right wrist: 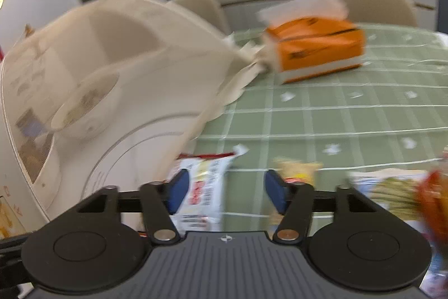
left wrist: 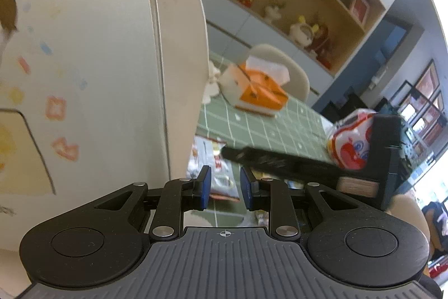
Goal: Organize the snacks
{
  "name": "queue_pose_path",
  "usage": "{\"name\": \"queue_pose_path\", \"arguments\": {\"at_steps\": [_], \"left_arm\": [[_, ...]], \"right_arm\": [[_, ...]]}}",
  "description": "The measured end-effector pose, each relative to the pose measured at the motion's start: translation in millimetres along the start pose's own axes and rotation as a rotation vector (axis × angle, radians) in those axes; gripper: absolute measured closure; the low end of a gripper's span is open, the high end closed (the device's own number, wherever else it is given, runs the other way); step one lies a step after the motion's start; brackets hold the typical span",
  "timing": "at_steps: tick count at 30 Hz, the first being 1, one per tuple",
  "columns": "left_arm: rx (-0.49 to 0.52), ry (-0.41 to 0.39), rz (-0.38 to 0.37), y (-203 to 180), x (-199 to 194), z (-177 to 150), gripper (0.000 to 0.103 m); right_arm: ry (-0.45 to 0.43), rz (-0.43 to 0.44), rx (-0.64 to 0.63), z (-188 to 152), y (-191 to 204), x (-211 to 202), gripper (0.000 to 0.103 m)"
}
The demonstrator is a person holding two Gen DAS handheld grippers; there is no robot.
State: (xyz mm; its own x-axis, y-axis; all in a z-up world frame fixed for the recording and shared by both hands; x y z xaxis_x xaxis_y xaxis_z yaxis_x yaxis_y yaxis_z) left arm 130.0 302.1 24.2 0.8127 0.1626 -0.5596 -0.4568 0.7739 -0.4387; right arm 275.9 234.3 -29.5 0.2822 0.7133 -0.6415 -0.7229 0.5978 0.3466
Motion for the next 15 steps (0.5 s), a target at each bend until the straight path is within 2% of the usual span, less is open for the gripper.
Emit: {"name": "queue_pose_path", "arguments": {"at_steps": [1,3,4,6,7,12,15], "left_arm": [[0.002,-0.009,0.000,1,-2,1,0.077],[-0.003,-0.008,-0.005,2,-3,2,0.077],[-0.007,-0.003,-0.006,3,-3,1,0.077],[-0.014,0.009,-0.004,5,0,0,0.076],[-0.016,0.018,-0.005,6,2,-1,0.076],[-0.004,0.030,-0.011,1,6,-5,0.076],[0.007,0.044,-0.013,-3,12,-9,0.076]], "right_arm": [[0.023,0.004,0.004,-2,1,7,0.062],[0.017,0.021,0.024,-2,2,11,0.065],[0.023,0.040,0.029,-2,4,10,0.076],[0.033,0.048,0.032,0,6,3,0.080],[0.030,0.045,0.029,0,7,0,0.087],[0.005,0.041,0.031,1,-4,-32,0.092],[-0.015,0.002,0.038,-4,-23,-55,0.093]]}}
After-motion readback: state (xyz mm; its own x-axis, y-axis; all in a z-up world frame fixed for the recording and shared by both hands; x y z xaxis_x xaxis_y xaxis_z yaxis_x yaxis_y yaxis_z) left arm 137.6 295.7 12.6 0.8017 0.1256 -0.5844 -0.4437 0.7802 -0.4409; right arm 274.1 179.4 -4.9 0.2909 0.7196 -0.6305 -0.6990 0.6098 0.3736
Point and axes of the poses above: each gripper's, at about its wrist camera, not at the fingertips, and x roughly the way its jaws point, y to its left, z to its top, the point moved 7 cm from there along x, roughly the way its jaws point, and after that the axes turned 9 degrees about z, right-handed, at the moved point
